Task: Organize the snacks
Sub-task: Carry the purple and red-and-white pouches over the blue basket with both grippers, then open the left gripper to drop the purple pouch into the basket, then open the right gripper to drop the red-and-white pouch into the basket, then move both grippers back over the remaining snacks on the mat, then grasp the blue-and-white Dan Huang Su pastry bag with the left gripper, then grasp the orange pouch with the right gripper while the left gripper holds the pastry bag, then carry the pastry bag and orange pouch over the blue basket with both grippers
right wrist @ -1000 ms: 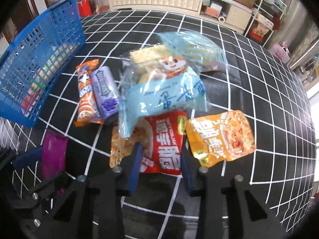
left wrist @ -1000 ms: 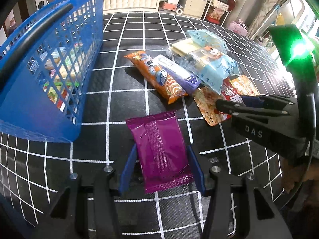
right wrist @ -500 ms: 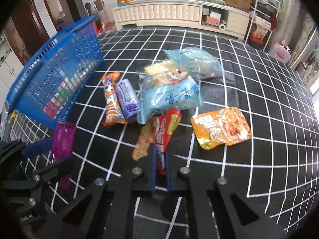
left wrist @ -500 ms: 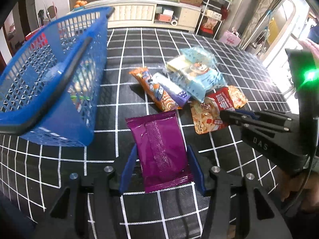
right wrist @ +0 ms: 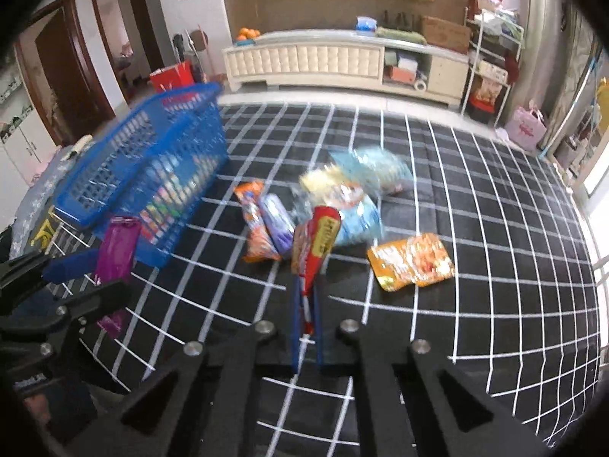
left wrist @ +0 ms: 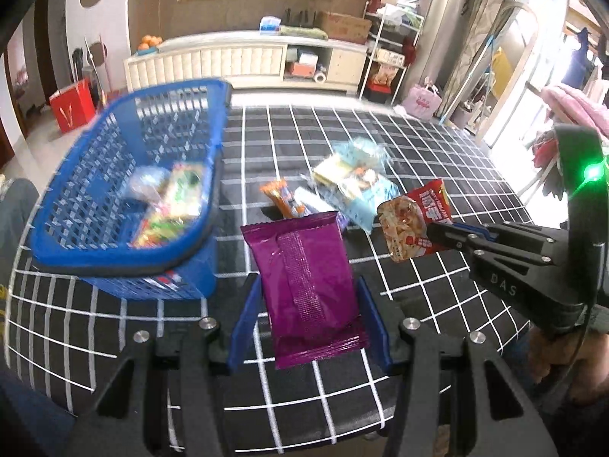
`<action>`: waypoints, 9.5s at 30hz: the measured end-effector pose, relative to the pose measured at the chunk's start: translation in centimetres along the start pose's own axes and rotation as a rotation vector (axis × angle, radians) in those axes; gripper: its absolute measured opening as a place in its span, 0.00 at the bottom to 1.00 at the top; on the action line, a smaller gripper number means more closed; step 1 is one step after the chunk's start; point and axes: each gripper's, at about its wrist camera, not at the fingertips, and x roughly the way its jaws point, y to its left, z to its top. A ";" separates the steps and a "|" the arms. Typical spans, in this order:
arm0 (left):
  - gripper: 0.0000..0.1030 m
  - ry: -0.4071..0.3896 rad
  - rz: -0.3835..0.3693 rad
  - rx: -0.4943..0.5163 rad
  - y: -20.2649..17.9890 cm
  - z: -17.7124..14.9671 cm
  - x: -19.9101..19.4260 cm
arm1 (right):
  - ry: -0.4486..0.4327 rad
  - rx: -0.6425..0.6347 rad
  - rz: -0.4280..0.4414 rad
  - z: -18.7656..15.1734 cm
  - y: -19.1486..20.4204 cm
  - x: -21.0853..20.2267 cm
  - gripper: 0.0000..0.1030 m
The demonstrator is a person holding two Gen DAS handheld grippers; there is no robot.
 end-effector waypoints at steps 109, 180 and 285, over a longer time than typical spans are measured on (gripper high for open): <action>0.83 -0.009 -0.029 0.090 5.8 8.7 -2.8 | 0.049 -0.001 0.009 6.8 1.5 -3.5 0.78; 0.84 0.418 0.028 -0.097 -8.5 13.9 28.7 | 0.094 0.219 -0.197 0.4 -18.1 5.9 1.00; 0.64 0.011 0.091 0.057 16.2 13.0 1.2 | -0.015 -0.093 0.189 13.6 11.8 2.7 0.12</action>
